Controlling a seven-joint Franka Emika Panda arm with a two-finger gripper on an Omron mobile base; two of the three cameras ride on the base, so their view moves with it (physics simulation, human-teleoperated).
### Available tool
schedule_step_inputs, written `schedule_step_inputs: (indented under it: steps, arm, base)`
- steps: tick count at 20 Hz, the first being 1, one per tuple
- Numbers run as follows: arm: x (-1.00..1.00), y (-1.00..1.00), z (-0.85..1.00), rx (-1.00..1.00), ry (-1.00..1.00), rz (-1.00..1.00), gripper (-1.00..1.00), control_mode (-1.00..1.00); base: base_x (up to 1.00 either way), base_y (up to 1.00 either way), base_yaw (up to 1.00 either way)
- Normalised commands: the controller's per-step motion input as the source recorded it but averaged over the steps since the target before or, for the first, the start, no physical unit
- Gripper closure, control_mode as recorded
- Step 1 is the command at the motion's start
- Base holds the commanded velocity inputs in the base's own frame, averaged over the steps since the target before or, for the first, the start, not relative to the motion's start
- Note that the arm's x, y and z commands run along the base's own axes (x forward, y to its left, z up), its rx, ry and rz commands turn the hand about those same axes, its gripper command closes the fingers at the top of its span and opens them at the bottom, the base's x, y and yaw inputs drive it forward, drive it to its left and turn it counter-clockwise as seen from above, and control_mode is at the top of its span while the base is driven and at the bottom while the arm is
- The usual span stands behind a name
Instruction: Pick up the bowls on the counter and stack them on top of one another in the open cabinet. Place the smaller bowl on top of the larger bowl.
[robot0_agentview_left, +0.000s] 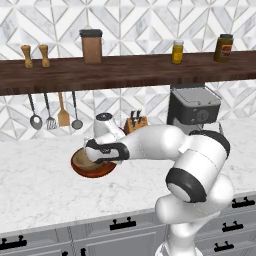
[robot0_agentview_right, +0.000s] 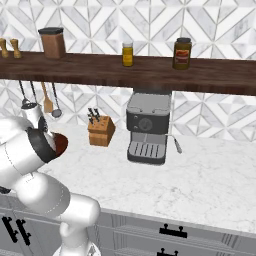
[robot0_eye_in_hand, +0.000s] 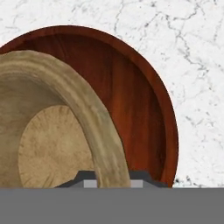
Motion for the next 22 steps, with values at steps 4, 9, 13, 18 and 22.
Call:
schedule_step_inputs:
  steps: [4, 9, 13, 18, 22]
  arm:
    - [0.24, -0.03, -0.04, 0.0, 0.0, 0.0, 1.0, -1.0]
    - [0.19, -0.02, 0.03, 0.01, 0.0, 0.0, -1.0, -1.0]
    - [0.0, -0.35, 0.32, 0.07, 0.0, 0.0, -1.0, -1.0]
    - [-0.04, -0.67, 0.13, 0.05, 0.0, 0.11, -1.0, -1.0]
    - [0.0, 0.02, -0.41, -0.02, 0.0, 0.09, -1.0, -1.0]
  base:
    - [0.0, 0.0, 0.0]
    - [0.0, 0.0, 0.0]
    - [0.0, 0.0, 0.0]
    - [0.0, 0.0, 0.0]
    - [0.0, 0.0, 0.0]
